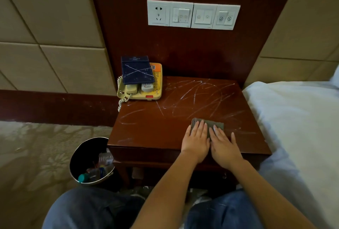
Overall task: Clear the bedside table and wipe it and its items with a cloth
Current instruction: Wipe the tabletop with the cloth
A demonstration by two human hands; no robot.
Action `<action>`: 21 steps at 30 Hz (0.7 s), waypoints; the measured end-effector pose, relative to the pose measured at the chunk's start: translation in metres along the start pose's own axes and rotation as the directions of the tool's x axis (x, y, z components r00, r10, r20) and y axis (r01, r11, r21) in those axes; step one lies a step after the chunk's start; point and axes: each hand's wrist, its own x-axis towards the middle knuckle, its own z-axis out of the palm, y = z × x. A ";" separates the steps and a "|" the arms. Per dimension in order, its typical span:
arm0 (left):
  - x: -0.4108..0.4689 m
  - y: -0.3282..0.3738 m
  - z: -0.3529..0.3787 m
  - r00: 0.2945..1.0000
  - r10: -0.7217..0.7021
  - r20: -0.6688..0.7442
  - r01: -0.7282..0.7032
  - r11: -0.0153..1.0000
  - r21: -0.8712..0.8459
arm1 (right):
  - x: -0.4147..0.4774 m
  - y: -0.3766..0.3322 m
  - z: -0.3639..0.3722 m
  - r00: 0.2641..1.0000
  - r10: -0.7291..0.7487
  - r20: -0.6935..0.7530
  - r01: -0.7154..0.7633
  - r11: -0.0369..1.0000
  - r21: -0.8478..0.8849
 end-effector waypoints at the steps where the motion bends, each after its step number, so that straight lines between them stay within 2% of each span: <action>1: -0.003 -0.011 -0.001 1.000 -0.007 -0.006 0.007 1.000 0.001 | 0.003 -0.011 -0.001 1.000 -0.004 -0.004 0.004 1.000 0.011; 4: -0.021 -0.061 -0.004 0.997 -0.070 -0.025 0.071 0.997 0.005 | 0.014 -0.062 -0.003 0.997 -0.076 -0.011 0.076 0.996 0.036; 8: -0.068 -0.154 -0.003 0.975 -0.219 -0.033 0.219 0.975 0.020 | 0.031 -0.163 0.001 0.970 -0.244 0.016 0.243 0.968 0.057; 11: -0.109 -0.207 -0.002 0.946 -0.323 -0.028 0.324 0.942 0.089 | 0.033 -0.229 0.004 0.935 -0.351 0.045 0.349 0.936 0.043; 13: -0.127 -0.223 -0.003 0.942 -0.337 0.004 0.332 0.929 0.163 | 0.033 -0.252 0.005 0.920 -0.387 0.065 0.386 0.922 0.020; 15: -0.131 -0.223 -0.003 0.939 -0.344 0.016 0.335 0.924 0.183 | 0.034 -0.256 0.005 0.916 -0.395 0.067 0.396 0.918 0.001; 17: -0.125 -0.214 -0.004 0.926 -0.377 -0.013 0.375 0.917 0.134 | 0.033 -0.245 0.006 0.915 -0.400 0.059 0.401 0.916 -0.001; 21: -0.093 -0.164 -0.005 0.942 -0.332 -0.050 0.335 0.939 0.079 | 0.027 -0.185 0.007 0.940 -0.342 0.011 0.340 0.937 0.082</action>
